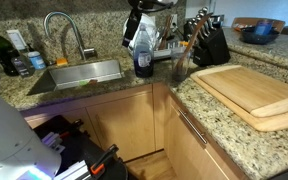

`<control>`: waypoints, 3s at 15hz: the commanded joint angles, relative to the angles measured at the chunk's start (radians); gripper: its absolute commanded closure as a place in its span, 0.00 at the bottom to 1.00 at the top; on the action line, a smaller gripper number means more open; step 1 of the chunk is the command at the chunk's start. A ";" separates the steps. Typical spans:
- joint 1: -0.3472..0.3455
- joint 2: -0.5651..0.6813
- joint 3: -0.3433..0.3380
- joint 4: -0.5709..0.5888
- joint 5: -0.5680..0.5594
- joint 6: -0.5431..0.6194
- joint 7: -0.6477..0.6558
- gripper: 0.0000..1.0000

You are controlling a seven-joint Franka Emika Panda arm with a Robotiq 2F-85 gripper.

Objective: Move the bottle forward

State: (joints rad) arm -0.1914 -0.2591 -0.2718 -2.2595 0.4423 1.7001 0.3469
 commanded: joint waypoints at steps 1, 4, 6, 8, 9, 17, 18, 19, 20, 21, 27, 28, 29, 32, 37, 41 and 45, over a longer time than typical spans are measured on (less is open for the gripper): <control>-0.011 0.063 -0.012 0.061 0.151 -0.103 -0.024 0.00; -0.022 0.172 -0.032 0.114 0.283 -0.185 -0.031 0.00; -0.033 0.237 -0.037 0.127 0.360 -0.221 -0.009 0.00; -0.039 0.296 -0.029 0.122 0.427 -0.231 0.032 0.00; -0.034 0.305 -0.017 0.109 0.460 -0.217 0.080 0.00; -0.043 0.374 -0.019 0.115 0.628 -0.181 0.212 0.00; -0.046 0.389 -0.021 0.113 0.664 -0.175 0.238 0.00; -0.046 0.398 -0.022 0.102 0.699 -0.144 0.266 0.00; -0.045 0.408 -0.022 0.095 0.732 -0.119 0.295 0.00; -0.043 0.420 -0.020 0.088 0.763 -0.103 0.331 0.00; -0.035 0.449 -0.012 0.099 0.829 -0.091 0.405 0.00; -0.035 0.463 -0.008 0.105 0.868 -0.089 0.448 0.00; -0.029 0.465 -0.002 0.098 0.918 -0.053 0.479 0.00; -0.031 0.455 0.004 0.089 0.952 -0.033 0.482 0.00; -0.021 0.486 0.024 0.091 1.050 0.001 0.567 0.00; -0.016 0.485 0.032 0.085 1.027 -0.006 0.600 0.00; -0.002 0.503 0.048 0.088 1.020 -0.012 0.604 0.00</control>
State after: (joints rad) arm -0.1950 0.2426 -0.2323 -2.1740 1.4702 1.6906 0.9613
